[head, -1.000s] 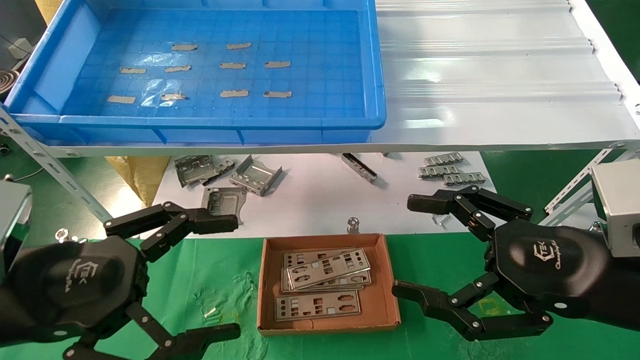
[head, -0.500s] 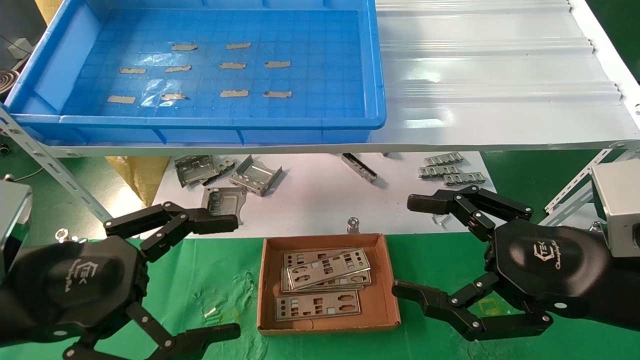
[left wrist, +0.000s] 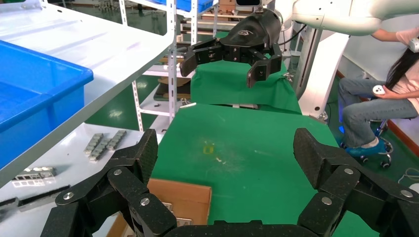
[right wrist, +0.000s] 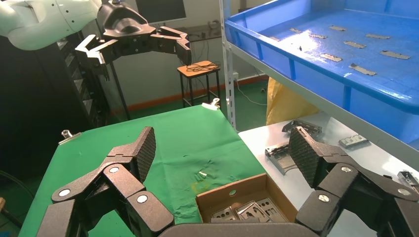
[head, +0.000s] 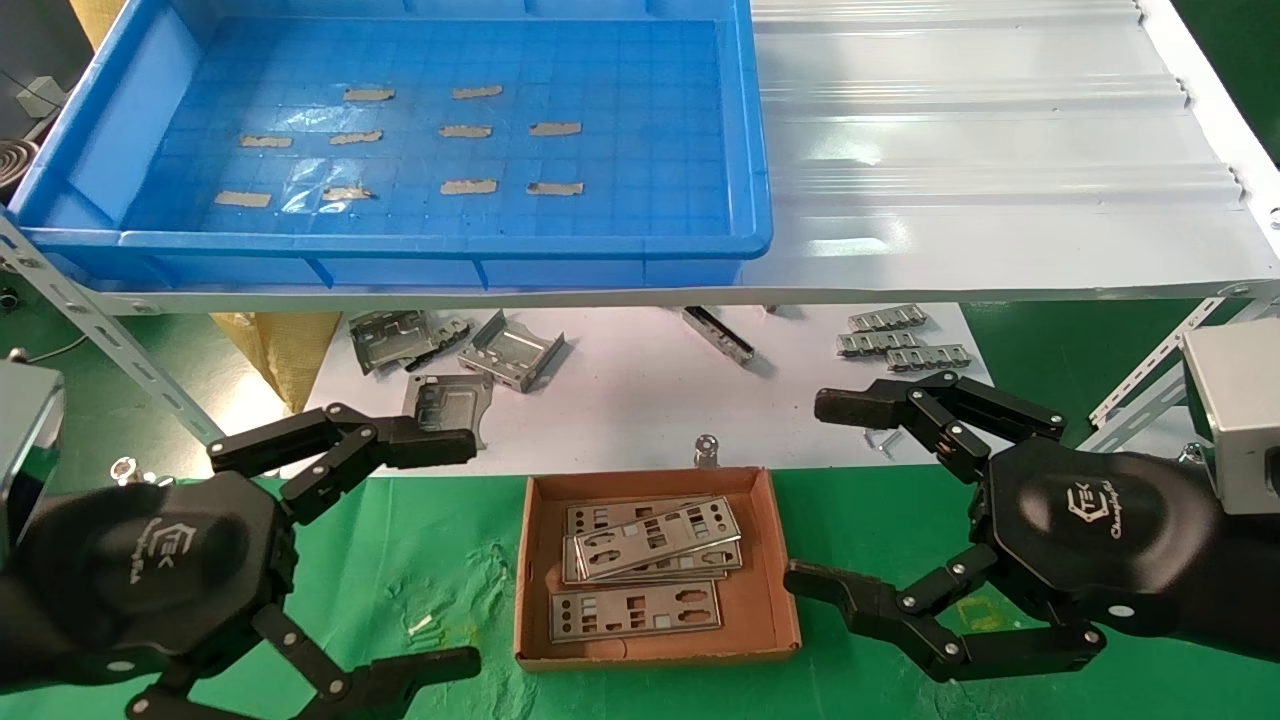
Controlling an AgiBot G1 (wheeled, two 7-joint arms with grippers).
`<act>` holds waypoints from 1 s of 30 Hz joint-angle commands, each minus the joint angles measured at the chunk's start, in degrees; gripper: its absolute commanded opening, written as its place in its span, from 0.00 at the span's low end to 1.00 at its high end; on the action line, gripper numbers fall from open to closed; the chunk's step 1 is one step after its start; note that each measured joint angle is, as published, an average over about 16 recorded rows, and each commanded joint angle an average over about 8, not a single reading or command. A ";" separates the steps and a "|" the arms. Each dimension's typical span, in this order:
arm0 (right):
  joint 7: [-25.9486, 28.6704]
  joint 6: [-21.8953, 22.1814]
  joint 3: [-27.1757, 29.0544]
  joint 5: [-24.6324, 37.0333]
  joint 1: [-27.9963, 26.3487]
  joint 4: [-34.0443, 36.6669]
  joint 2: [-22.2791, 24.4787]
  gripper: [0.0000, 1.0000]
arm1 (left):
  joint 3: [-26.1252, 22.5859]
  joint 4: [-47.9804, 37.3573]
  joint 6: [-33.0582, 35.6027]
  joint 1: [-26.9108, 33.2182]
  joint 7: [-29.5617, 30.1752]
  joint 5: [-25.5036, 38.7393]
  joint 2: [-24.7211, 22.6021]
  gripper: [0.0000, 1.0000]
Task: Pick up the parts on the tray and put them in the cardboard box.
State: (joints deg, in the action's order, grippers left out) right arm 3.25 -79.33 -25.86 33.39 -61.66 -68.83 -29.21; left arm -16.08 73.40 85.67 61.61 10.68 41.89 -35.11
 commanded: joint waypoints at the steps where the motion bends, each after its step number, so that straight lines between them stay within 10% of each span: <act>1: 0.00 0.00 0.00 0.00 0.00 0.00 0.00 1.00 | 0.00 0.00 0.00 0.00 0.00 0.00 0.00 1.00; 30: 0.00 0.00 0.00 0.00 0.00 0.00 0.00 1.00 | 0.00 0.00 0.00 0.00 0.00 0.00 0.00 1.00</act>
State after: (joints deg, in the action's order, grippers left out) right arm 3.25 -79.33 -25.86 33.39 -61.65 -68.83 -29.21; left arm -16.08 73.40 85.67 61.61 10.68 41.89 -35.11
